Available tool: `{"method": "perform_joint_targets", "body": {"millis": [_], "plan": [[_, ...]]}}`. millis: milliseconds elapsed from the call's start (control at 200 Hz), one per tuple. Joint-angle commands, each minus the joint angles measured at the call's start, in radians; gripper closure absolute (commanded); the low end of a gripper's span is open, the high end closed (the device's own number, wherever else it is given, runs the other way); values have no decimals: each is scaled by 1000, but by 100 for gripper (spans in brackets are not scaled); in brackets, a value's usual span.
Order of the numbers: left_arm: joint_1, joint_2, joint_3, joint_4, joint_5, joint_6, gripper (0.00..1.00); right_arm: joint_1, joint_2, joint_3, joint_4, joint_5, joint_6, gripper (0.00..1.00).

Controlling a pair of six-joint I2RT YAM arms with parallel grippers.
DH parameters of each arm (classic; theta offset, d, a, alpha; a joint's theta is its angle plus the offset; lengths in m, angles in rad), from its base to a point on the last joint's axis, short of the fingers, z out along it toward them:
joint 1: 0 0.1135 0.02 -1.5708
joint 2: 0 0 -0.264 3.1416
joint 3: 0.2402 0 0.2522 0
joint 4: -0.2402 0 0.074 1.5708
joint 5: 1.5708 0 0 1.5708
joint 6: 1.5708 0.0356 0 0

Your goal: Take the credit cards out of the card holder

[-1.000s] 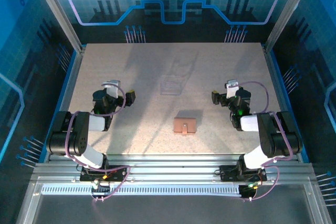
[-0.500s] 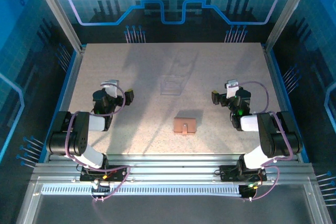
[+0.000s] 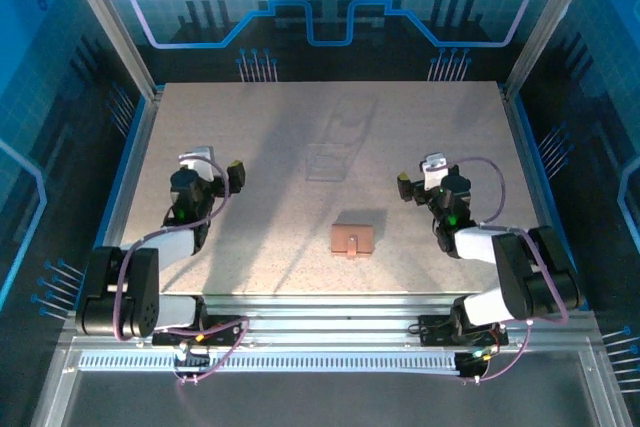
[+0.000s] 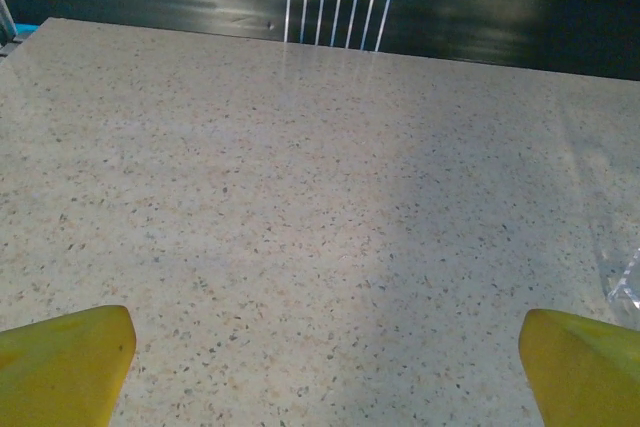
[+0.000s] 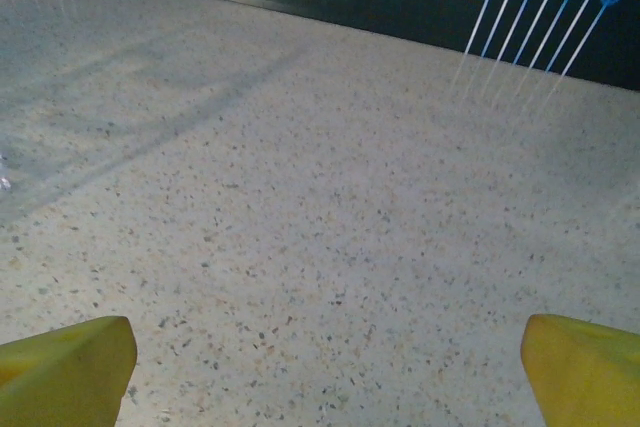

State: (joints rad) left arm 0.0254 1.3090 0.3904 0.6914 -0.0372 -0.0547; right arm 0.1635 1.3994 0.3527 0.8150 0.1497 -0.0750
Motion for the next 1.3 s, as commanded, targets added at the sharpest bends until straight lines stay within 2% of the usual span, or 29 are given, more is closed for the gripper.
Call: {"method": "perform_joint_targets", "body": {"millis": [0, 105, 295, 460, 530, 630, 730, 1025, 1146, 1296], "plan": [[-24, -61, 65, -210, -64, -73, 1, 34, -81, 54, -159, 58, -29, 0], [-43, -125, 121, -363, -56, -148, 1, 59, -134, 97, -313, 60, -32, 0], [-47, -229, 212, -605, 40, -360, 0, 125, -195, 220, -661, 17, 23, 0], [-51, -200, 312, -746, 272, -488, 1, 235, -186, 356, -948, 81, 100, 0], [-63, -163, 401, -866, 375, -476, 1, 280, -178, 420, -1056, 97, 141, 0], [-94, -113, 547, -1079, 481, -354, 1, 350, -181, 487, -1184, 123, 226, 2], [-108, -105, 625, -1196, 484, -238, 1, 418, -185, 519, -1272, 117, 334, 4], [-108, -148, 590, -1227, 323, -103, 1, 609, -198, 521, -1433, 67, 653, 9], [-108, -181, 576, -1259, 276, -107, 1, 686, -202, 491, -1441, 39, 739, 10], [-108, -238, 535, -1207, 311, -161, 1, 738, -171, 443, -1393, -62, 814, 9]]}}
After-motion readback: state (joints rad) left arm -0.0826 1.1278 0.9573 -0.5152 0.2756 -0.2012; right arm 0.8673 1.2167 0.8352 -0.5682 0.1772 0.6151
